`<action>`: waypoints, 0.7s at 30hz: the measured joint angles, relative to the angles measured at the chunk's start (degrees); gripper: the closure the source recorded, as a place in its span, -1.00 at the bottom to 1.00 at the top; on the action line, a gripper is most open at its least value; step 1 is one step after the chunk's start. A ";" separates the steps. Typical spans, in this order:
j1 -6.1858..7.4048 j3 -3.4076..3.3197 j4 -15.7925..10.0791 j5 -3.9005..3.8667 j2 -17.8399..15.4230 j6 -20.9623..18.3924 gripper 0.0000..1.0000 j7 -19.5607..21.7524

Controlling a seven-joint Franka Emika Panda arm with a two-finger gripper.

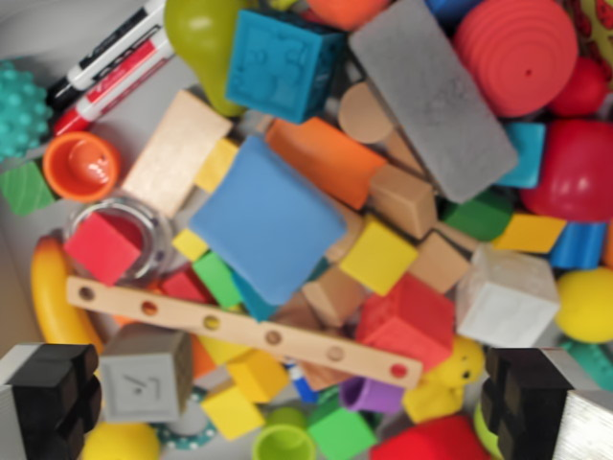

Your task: Pick an object from the bin

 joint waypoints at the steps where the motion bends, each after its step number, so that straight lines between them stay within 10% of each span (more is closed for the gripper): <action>1: 0.10 0.00 -0.38 0.00 0.08 0.42 -1.00 1.14; 21: 2.34 0.00 -7.83 0.00 3.23 9.51 -1.00 25.48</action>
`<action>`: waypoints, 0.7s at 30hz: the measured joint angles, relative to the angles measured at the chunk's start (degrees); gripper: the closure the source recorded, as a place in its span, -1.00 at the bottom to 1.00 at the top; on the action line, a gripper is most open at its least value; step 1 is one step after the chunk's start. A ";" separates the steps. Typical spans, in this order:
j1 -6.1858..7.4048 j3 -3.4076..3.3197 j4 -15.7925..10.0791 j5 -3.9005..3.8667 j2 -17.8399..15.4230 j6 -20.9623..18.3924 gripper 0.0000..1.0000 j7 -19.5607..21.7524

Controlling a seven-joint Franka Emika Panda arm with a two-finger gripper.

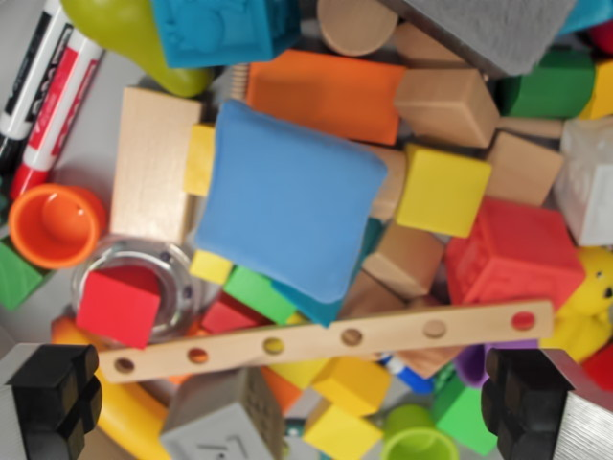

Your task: Pick an object from the bin

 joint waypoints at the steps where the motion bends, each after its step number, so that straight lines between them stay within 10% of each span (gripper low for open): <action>1: 0.06 0.00 -0.18 0.00 0.12 0.26 -1.00 0.70; 9: 1.11 0.00 -2.72 0.20 2.34 4.40 -1.00 10.94; 21: 1.22 -0.06 -3.60 0.20 7.98 10.90 -1.00 12.10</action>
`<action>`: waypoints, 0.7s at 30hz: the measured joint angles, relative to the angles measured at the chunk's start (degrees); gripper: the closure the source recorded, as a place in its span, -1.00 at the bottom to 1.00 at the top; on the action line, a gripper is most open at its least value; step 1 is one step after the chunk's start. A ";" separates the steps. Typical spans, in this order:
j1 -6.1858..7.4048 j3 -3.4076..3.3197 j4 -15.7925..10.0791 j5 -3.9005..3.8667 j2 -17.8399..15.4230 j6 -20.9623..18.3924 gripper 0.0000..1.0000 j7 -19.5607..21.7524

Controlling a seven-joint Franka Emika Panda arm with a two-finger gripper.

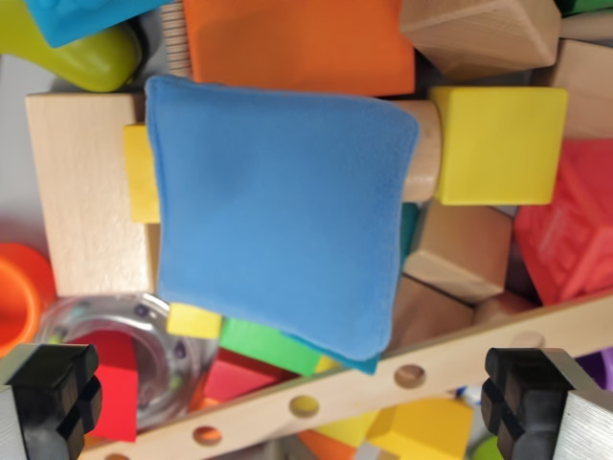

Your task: Pick an object from the bin

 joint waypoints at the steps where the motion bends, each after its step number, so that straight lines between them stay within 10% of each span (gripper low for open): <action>1: 0.00 -0.01 -0.02 0.00 0.48 0.52 -1.00 0.02; 21: 0.16 -0.24 0.01 -0.10 7.09 7.07 -1.00 0.20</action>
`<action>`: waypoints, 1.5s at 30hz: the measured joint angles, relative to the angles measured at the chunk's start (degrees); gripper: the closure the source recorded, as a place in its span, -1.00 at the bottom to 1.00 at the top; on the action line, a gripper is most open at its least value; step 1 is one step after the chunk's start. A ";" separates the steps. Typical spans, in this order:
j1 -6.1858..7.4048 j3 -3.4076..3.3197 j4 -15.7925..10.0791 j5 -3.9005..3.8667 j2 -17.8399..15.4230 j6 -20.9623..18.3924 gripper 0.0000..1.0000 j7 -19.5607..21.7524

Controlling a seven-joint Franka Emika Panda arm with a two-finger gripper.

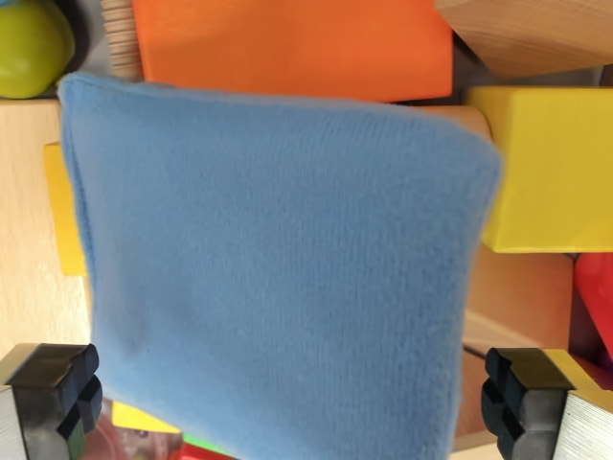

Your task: Pick an object from the bin

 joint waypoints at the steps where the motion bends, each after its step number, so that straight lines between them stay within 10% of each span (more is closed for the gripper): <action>1: 0.02 -0.02 0.01 0.00 0.12 0.12 -1.00 0.00; 3: 0.04 -0.05 0.02 0.00 0.23 0.23 -1.00 0.00; 4: 0.06 -0.06 0.02 0.00 0.27 0.28 1.00 0.01; 45: 0.09 -0.10 0.14 0.00 -0.29 -0.02 1.00 0.01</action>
